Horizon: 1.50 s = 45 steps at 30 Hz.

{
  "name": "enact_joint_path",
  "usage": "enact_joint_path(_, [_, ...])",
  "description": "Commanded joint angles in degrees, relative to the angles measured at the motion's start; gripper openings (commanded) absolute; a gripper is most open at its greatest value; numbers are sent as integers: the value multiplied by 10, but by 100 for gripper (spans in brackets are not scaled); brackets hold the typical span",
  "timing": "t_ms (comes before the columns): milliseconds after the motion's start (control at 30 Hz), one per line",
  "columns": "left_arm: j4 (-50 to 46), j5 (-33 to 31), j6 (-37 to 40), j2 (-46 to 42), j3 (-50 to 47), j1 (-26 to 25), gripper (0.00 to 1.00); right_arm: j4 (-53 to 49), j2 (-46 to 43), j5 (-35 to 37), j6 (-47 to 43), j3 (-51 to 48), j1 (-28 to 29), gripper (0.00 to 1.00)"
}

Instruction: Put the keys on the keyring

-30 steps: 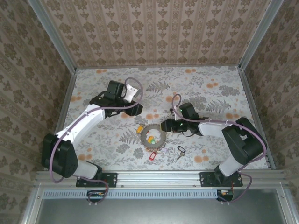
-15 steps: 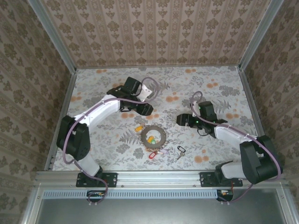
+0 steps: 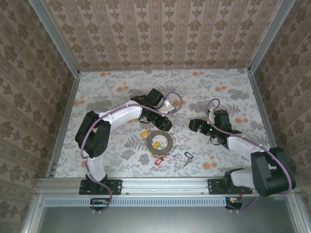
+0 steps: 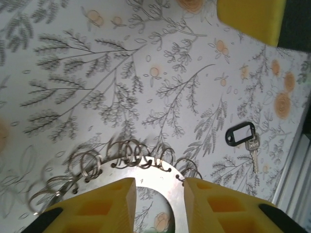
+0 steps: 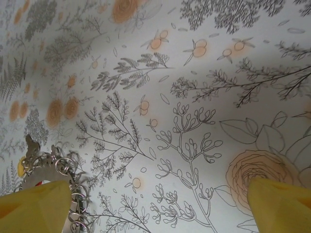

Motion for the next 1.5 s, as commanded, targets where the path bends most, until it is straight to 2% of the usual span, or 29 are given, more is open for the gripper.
enact_joint_path(0, [-3, 51, -1, 21, 20, -17, 29, 4, -31, 18, 3, -8, -9, 95])
enact_joint_path(367, [-46, 35, 7, 73, 59, -41, 26, 0, -72, 24, 8, -33, -25, 96])
enact_joint_path(467, [-66, -2, 11, 90, 74, -44, 25, -1, -78, 21, 6, -34, -30, 96])
enact_joint_path(867, [-125, -47, 30, 132, 116, -60, 27, -8, -107, 11, -5, -40, -60, 96])
enact_joint_path(1133, [-133, -71, 31, 146, 127, -63, 29, -10, -121, 5, -7, -43, -71, 97])
enact_joint_path(1467, [-139, -59, 40, 159, 139, -65, 28, -7, -125, 3, -6, -44, -77, 97])
